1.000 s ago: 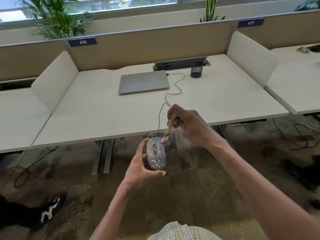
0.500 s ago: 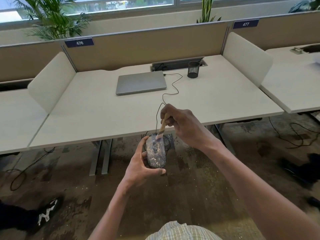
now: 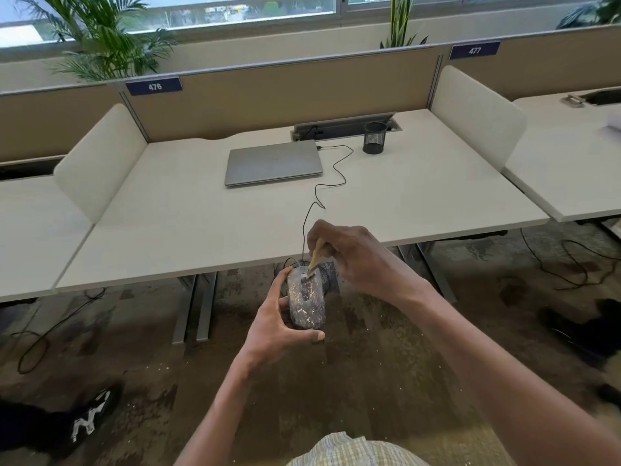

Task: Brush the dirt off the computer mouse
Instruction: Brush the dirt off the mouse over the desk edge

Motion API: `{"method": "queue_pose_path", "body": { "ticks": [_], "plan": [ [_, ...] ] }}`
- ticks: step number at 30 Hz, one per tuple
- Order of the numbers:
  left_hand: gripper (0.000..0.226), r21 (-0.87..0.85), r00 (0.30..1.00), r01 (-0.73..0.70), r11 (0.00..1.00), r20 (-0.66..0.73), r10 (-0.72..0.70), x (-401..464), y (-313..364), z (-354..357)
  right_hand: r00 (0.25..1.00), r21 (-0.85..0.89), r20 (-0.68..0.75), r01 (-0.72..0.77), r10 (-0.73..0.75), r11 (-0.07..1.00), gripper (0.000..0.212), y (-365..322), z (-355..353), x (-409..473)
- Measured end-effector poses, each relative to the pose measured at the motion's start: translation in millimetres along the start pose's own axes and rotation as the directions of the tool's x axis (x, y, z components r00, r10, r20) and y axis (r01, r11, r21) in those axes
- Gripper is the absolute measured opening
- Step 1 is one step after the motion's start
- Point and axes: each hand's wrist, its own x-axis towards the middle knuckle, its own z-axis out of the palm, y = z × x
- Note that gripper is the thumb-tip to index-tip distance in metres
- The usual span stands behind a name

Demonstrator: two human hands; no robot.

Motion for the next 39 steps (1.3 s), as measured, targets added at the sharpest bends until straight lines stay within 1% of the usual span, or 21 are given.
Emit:
{"method": "queue_pose_path", "body": {
  "ticks": [5,9,12,16,19,23,28,32,39],
  "plan": [
    [0.135,0.02,1.0,0.003,1.0,0.009,-0.003,1.0,2.6,0.5,0.999,0.01,-0.03,-0.022,0.022,1.0,0.032,3.3,-5.9,1.8],
    [0.135,0.023,1.0,-0.002,1.0,0.015,0.002,2.4,3.3,-0.4,1.0,0.015,0.009,-0.008,0.008,1.0,0.031,-0.3,-4.0,-1.0],
    [0.132,0.017,1.0,-0.007,1.0,0.01,0.007,2.5,0.5,-0.6,1.0,0.021,-0.008,-0.023,0.023,1.0,0.034,1.7,-5.3,-0.3],
    [0.123,0.038,1.0,-0.007,0.999,-0.02,0.008,6.7,-1.1,-1.0,0.998,0.032,-0.033,-0.052,0.053,0.998,0.032,3.1,-5.3,1.5],
    [0.123,0.027,1.0,-0.015,1.0,-0.01,0.015,8.2,-4.1,-2.3,0.998,0.038,-0.021,-0.061,0.062,0.997,0.034,1.6,-3.8,-0.6],
    [0.122,0.039,0.999,-0.032,0.999,-0.02,0.032,9.2,-7.1,-2.7,0.994,0.059,-0.079,-0.076,0.081,0.995,0.033,3.7,-3.5,-0.4],
    [0.122,0.041,0.999,-0.04,0.998,-0.026,0.041,9.8,-8.4,-0.6,0.989,0.02,-0.068,-0.13,0.131,0.991,0.042,6.0,-3.6,-5.9],
    [0.124,0.033,0.999,-0.04,0.999,-0.027,0.041,10.2,-8.7,-1.0,0.987,0.029,-0.109,-0.113,0.116,0.993,0.041,3.7,-6.9,-1.5],
    [0.126,0.012,0.999,-0.045,0.999,-0.023,0.046,4.8,-4.7,-1.7,0.992,0.002,-0.042,-0.12,0.12,0.993,0.036,-0.5,-2.1,-11.8]
  ]
}}
